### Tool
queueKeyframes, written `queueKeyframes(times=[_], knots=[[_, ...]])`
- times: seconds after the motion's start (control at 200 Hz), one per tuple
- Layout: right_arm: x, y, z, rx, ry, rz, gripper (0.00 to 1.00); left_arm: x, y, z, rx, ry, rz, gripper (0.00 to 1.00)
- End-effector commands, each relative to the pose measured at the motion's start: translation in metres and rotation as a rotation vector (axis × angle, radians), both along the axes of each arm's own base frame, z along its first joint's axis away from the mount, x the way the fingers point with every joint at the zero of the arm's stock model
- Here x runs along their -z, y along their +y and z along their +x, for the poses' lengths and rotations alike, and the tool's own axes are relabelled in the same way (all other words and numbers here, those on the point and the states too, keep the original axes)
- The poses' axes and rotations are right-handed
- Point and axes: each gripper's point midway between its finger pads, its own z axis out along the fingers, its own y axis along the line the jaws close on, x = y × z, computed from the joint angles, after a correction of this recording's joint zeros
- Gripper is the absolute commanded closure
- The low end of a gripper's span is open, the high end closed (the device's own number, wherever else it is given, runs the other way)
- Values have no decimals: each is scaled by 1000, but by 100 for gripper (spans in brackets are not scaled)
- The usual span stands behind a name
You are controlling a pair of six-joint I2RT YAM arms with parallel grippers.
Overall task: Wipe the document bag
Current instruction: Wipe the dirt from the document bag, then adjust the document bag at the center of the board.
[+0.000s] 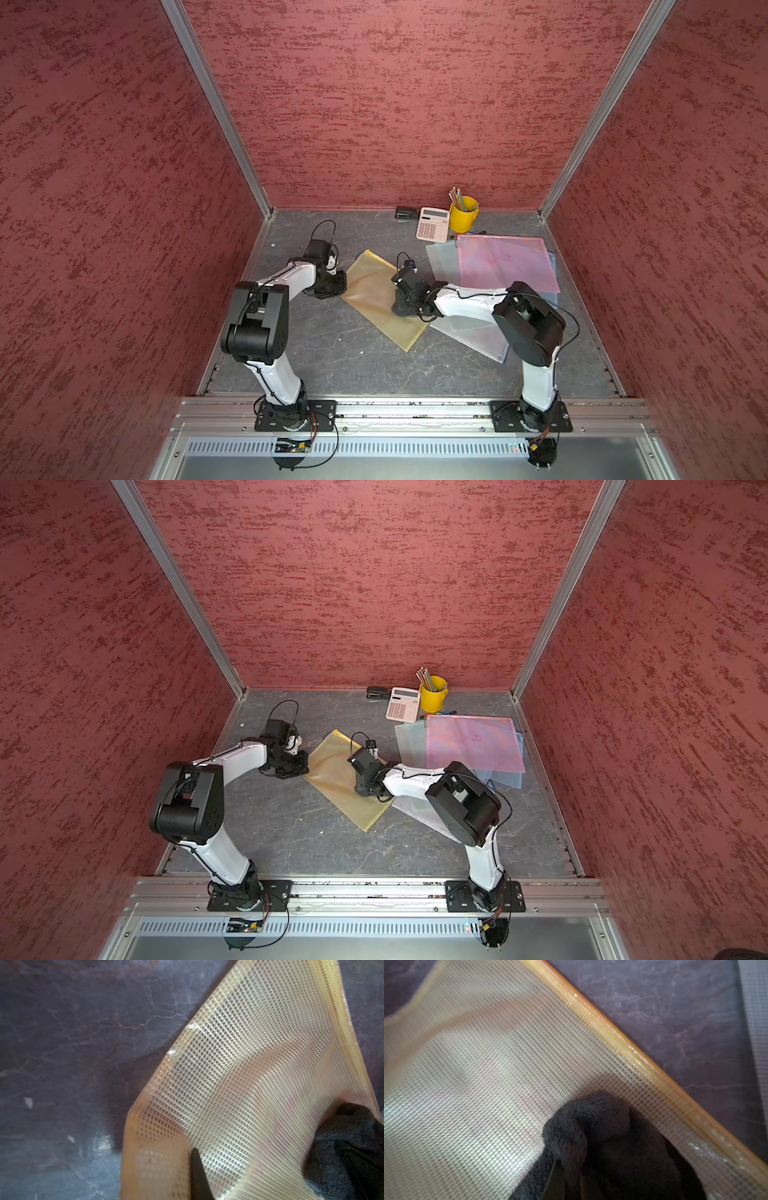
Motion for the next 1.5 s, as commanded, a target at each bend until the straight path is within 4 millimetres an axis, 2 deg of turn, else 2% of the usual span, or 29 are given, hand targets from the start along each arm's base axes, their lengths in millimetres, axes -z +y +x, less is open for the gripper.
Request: queueKeyframes(times=[0.0, 0.07, 0.165, 0.225, 0.281, 0.316, 0.376, 0.461, 0.526, 0.581, 0.681, 0.746, 0.801, 0.862, 0.962, 1.057, 1.127, 1.197, 1.312, 1.413, 1.498], knots=[[56, -57, -35, 54, 150, -127, 100, -12, 7, 5, 17, -39, 44, 100], [67, -82, -58, 93, 207, -133, 100, -11, 10, 5, 11, -34, 47, 100], [71, -103, -97, 107, 299, -125, 100, -9, 14, 5, 3, -32, 48, 100], [64, -114, -118, 106, 329, -122, 100, -8, 16, 5, 5, -35, 48, 100], [46, -121, -122, 113, 313, -117, 100, -9, 15, 6, 16, -40, 47, 100], [28, -121, -116, 118, 275, -110, 100, -9, 15, 7, 22, -44, 46, 100], [-13, -110, -93, 115, 173, -70, 100, -11, 14, 9, 33, -55, 42, 100], [-64, -80, -51, 80, 44, -17, 100, -12, 11, 10, 49, -68, 38, 100], [-85, -47, -21, 31, -24, 28, 100, -13, 8, 10, 63, -72, 41, 100], [-92, -17, 0, -18, -55, 76, 100, -13, 5, 10, 79, -75, 45, 100], [-82, 30, 27, -93, -78, 101, 100, -14, 0, 9, 104, -80, 60, 100], [-56, 42, 33, -109, -46, 94, 100, -18, -1, 11, 107, -85, 65, 100], [-31, 38, 31, -101, -15, 55, 100, -21, 1, 12, 101, -92, 73, 100], [-7, 26, 22, -90, 26, 24, 100, -27, 2, 13, 97, -100, 79, 100], [8, -6, -4, -51, 78, 11, 100, -40, 10, 14, 88, -94, 103, 100], [-4, -42, -14, 8, 75, 4, 100, -63, 26, 17, 63, -93, 161, 100], [-30, -64, -9, 55, 35, 18, 100, -85, 44, 18, 28, -105, 217, 100], [-55, -77, 1, 80, -8, 31, 100, -114, 63, 22, -4, -145, 285, 100], [-77, -82, 17, 74, -39, 29, 100, -166, 92, 29, -41, -238, 395, 100], [-73, -77, 21, 48, -22, 28, 100, -215, 106, 33, -42, -319, 495, 100], [-71, -75, 22, 37, -11, 42, 100, -254, 110, 35, -12, -372, 617, 100]])
